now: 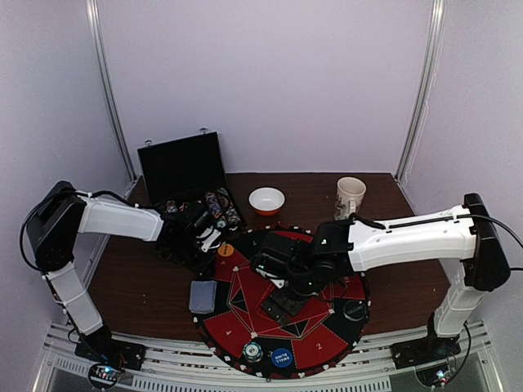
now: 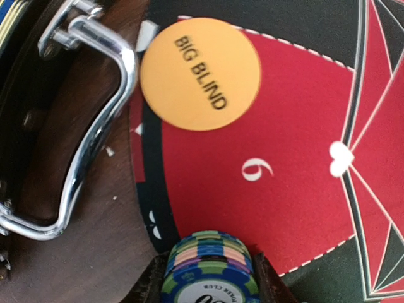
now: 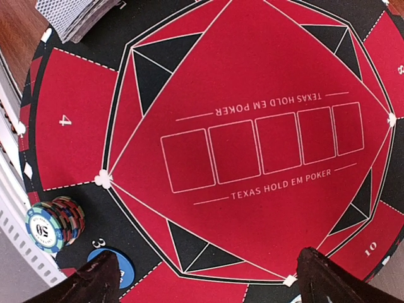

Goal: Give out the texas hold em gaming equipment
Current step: Move the poker chips pile to the big blind area, then pick up the poker card from the poker table mat, then pass from the left arm to the right, then pass from the right arm to the left

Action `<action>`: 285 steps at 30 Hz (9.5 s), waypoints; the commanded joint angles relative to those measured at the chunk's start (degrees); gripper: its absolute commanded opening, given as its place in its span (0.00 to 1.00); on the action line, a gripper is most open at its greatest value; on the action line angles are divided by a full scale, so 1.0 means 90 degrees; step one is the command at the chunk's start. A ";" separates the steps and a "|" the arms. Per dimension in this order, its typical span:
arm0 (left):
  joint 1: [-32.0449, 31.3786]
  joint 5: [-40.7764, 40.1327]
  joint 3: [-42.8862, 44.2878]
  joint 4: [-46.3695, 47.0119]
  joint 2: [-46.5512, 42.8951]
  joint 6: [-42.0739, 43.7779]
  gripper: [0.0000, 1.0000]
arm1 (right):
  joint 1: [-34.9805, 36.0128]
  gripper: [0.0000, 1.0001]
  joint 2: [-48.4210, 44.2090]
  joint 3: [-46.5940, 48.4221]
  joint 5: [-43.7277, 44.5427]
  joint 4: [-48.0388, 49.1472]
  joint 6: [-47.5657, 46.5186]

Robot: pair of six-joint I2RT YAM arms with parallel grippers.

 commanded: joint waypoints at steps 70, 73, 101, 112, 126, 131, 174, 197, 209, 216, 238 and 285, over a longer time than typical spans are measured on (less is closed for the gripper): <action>-0.0037 0.0095 0.0992 -0.0265 0.0826 0.0406 0.08 | -0.0225 1.00 -0.0179 -0.0046 0.0248 -0.0195 -0.0148; -0.0033 0.0097 0.0991 -0.0268 0.0836 0.0421 0.18 | -0.0222 1.00 -0.0176 -0.0030 0.0254 -0.0197 -0.0149; -0.0114 -0.0464 0.1256 -0.0826 -0.1023 -0.0218 0.95 | -0.0232 1.00 -0.0171 0.0147 0.0500 -0.0237 -0.0205; -0.1384 -0.1338 0.0021 -0.1741 -0.2277 -0.2320 0.98 | -0.0551 1.00 -0.0448 -0.0153 0.0577 0.0121 -0.0234; -0.2160 -0.1718 -0.1513 -0.0214 -0.2958 -0.4638 0.98 | -0.0565 1.00 -0.0342 -0.0329 0.0416 0.0231 -0.0275; -0.2301 -0.1812 -0.1762 0.0432 -0.2888 -0.4924 0.98 | -0.0564 1.00 -0.0287 -0.0328 0.0396 0.0236 -0.0287; -0.2481 -0.1138 -0.2286 0.1291 -0.1137 -0.4290 0.68 | -0.0565 1.00 -0.0264 -0.0246 0.0296 0.0168 -0.0429; -0.2531 -0.0414 -0.1203 -0.0146 -0.2230 -0.1399 0.42 | -0.1779 1.00 -0.1506 -0.0775 -0.1555 0.1436 -0.0393; -0.2862 0.0354 0.0491 -0.1118 -0.2575 0.0807 0.42 | -0.2912 1.00 -0.1499 -0.1158 -0.4408 0.3596 0.0250; -0.2872 0.0172 0.1021 -0.1486 -0.2297 0.1250 0.42 | -0.2725 0.99 -0.1159 -0.1449 -0.5245 0.4521 0.0692; -0.2871 -0.0120 0.1159 -0.1207 -0.2395 0.1642 0.41 | -0.2197 0.81 -0.0114 -0.1529 -0.6219 0.6387 0.1995; -0.2853 -0.0452 0.0067 -0.0047 -0.2620 0.2159 0.50 | -0.2071 0.31 -0.0286 -0.1341 -0.5613 0.5455 0.1415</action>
